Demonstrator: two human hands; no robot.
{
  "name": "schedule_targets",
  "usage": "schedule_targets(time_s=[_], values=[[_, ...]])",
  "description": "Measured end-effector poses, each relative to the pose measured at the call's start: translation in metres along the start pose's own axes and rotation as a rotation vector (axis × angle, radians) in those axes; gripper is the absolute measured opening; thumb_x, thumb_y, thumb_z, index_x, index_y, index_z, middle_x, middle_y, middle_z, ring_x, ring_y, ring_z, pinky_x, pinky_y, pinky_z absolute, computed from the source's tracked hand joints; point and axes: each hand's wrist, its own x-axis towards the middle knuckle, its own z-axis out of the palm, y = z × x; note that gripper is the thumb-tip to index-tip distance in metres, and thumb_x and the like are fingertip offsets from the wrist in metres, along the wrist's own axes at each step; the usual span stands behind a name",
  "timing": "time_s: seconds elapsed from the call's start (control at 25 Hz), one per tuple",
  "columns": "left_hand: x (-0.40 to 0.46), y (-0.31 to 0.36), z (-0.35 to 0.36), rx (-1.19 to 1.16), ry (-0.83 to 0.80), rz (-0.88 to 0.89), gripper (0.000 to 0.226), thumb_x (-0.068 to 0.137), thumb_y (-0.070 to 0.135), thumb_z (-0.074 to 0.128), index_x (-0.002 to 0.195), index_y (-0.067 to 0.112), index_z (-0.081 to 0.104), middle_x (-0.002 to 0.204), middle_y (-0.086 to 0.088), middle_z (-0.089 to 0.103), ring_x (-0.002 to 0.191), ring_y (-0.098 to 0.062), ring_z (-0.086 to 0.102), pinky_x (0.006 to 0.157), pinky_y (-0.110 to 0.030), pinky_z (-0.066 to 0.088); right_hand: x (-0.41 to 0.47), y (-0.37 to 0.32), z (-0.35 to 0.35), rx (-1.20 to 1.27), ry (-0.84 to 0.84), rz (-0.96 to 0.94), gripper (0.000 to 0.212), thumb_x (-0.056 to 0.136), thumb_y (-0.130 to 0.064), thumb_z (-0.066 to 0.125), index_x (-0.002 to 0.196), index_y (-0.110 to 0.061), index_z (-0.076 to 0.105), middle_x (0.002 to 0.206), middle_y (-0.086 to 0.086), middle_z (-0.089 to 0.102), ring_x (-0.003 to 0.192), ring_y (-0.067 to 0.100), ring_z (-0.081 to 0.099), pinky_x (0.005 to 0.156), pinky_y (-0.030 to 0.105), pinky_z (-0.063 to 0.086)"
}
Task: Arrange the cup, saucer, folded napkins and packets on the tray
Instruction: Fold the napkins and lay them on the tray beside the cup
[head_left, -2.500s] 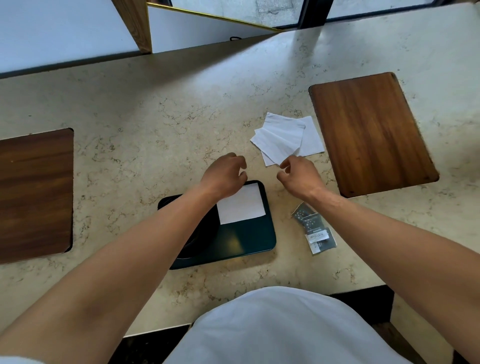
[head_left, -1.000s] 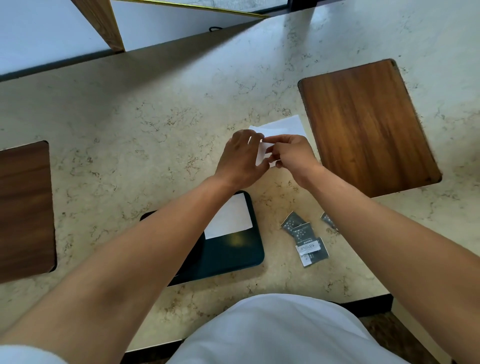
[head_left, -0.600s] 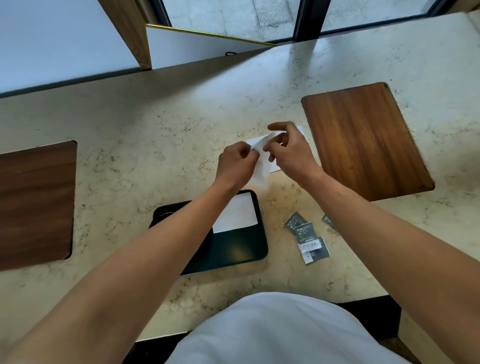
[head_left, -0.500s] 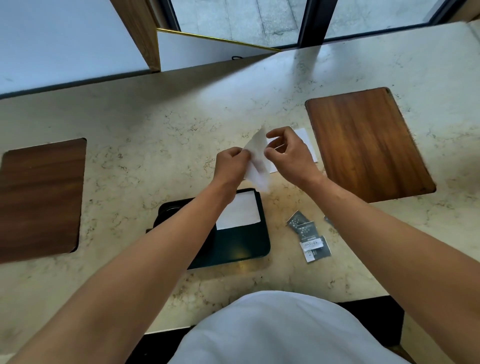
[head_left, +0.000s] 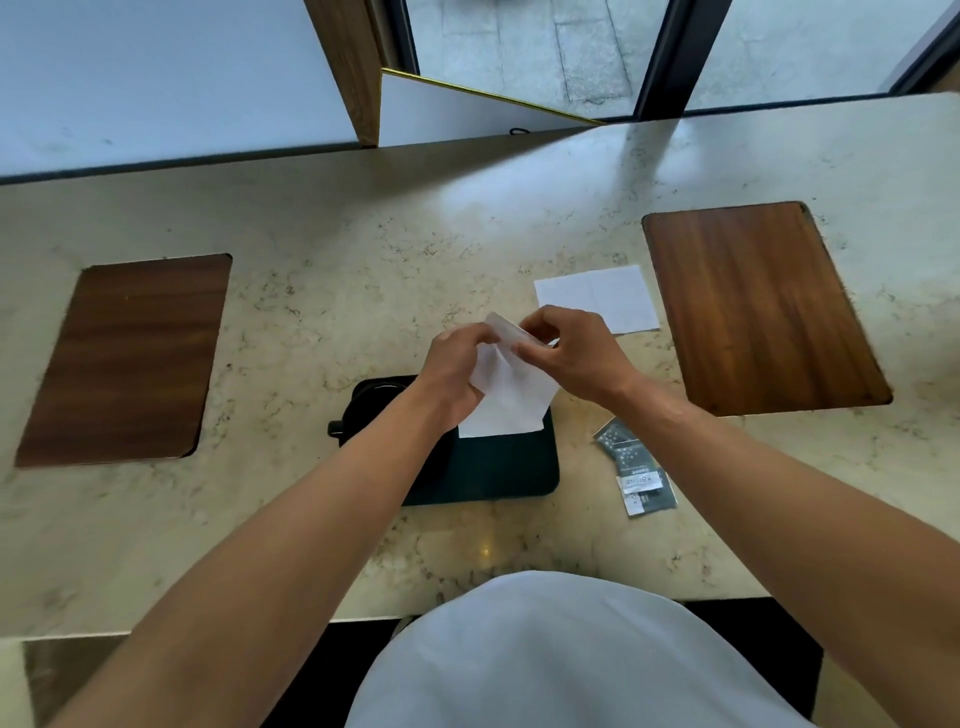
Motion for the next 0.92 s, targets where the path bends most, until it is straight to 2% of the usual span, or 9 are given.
schedule_targets(time_s=[0.12,0.2,0.28,0.4,0.48,0.6,0.72,0.8,0.92], values=[[-0.007,0.000,-0.008,-0.014,0.012,0.006,0.029,0.092,0.006,0.067,0.119,-0.006,0.067,0.103,-0.017,0.070,0.089,-0.030,0.069,0.070,-0.033,0.060,-0.003,-0.006,0.003,-0.006,0.013,0.000,0.024,0.093,-0.037,0.074,0.105,-0.016,0.076,0.091,-0.011,0.071,0.083,0.003,0.066,0.075,0.015,0.049],[-0.009,-0.001,-0.012,-0.010,0.014,0.022,0.020,0.092,0.007,0.071,0.109,-0.003,0.070,0.099,-0.016,0.072,0.087,-0.029,0.070,0.069,-0.033,0.061,-0.004,-0.008,0.004,-0.019,0.017,0.005,0.021,0.093,-0.035,0.074,0.103,-0.016,0.076,0.089,-0.012,0.070,0.080,-0.001,0.064,0.070,0.009,0.044],[-0.011,-0.003,-0.015,0.012,0.016,0.040,0.013,0.093,0.007,0.071,0.104,0.002,0.071,0.099,-0.014,0.074,0.092,-0.030,0.072,0.077,-0.038,0.062,-0.005,-0.010,0.005,-0.046,0.021,0.006,0.019,0.095,-0.032,0.072,0.103,-0.015,0.077,0.088,-0.012,0.068,0.077,-0.003,0.061,0.066,0.008,0.039],[-0.009,-0.006,-0.020,0.324,0.084,0.145,0.028,0.090,0.012,0.075,0.116,0.010,0.065,0.108,-0.005,0.071,0.101,-0.024,0.070,0.091,-0.044,0.061,-0.007,-0.013,0.005,-0.087,0.007,0.000,0.021,0.099,-0.028,0.066,0.108,-0.012,0.077,0.092,-0.008,0.068,0.080,0.005,0.061,0.064,0.011,0.040],[-0.008,-0.006,-0.022,0.512,0.123,0.243,0.043,0.087,0.016,0.078,0.125,0.019,0.058,0.117,0.001,0.065,0.103,-0.015,0.064,0.090,-0.037,0.059,-0.007,-0.015,0.004,-0.093,-0.006,0.003,0.020,0.099,-0.026,0.064,0.108,-0.012,0.076,0.093,-0.007,0.068,0.081,0.006,0.062,0.065,0.014,0.041],[-0.006,-0.001,-0.028,0.645,0.081,0.357,0.060,0.085,0.018,0.078,0.139,0.024,0.054,0.136,0.006,0.055,0.119,-0.010,0.052,0.081,-0.016,0.044,-0.006,-0.016,0.002,-0.083,-0.011,0.006,0.018,0.098,-0.025,0.063,0.105,-0.016,0.076,0.088,-0.012,0.066,0.079,0.000,0.061,0.066,0.016,0.042],[-0.005,0.007,-0.033,0.699,-0.014,0.404,0.046,0.087,0.021,0.077,0.131,0.024,0.065,0.135,0.009,0.061,0.123,-0.005,0.052,0.083,-0.012,0.040,-0.006,-0.016,0.000,-0.073,-0.042,-0.009,0.017,0.098,-0.026,0.062,0.103,-0.018,0.076,0.085,-0.018,0.065,0.080,0.002,0.061,0.066,0.018,0.042],[-0.005,0.011,-0.035,0.713,-0.053,0.411,0.026,0.087,0.023,0.076,0.113,0.024,0.074,0.119,0.007,0.071,0.112,-0.005,0.063,0.079,-0.014,0.048,-0.007,-0.016,-0.001,-0.058,-0.064,-0.019,0.017,0.098,-0.025,0.061,0.102,-0.019,0.076,0.085,-0.018,0.065,0.081,0.004,0.061,0.068,0.020,0.043],[-0.006,0.013,-0.036,0.708,-0.079,0.413,0.010,0.090,0.023,0.074,0.098,0.019,0.077,0.094,0.004,0.077,0.078,0.002,0.070,0.064,-0.012,0.051,-0.006,-0.015,-0.003,0.004,-0.071,0.001,0.017,0.099,-0.025,0.060,0.102,-0.020,0.076,0.090,-0.016,0.067,0.084,0.004,0.063,0.071,0.022,0.046]])
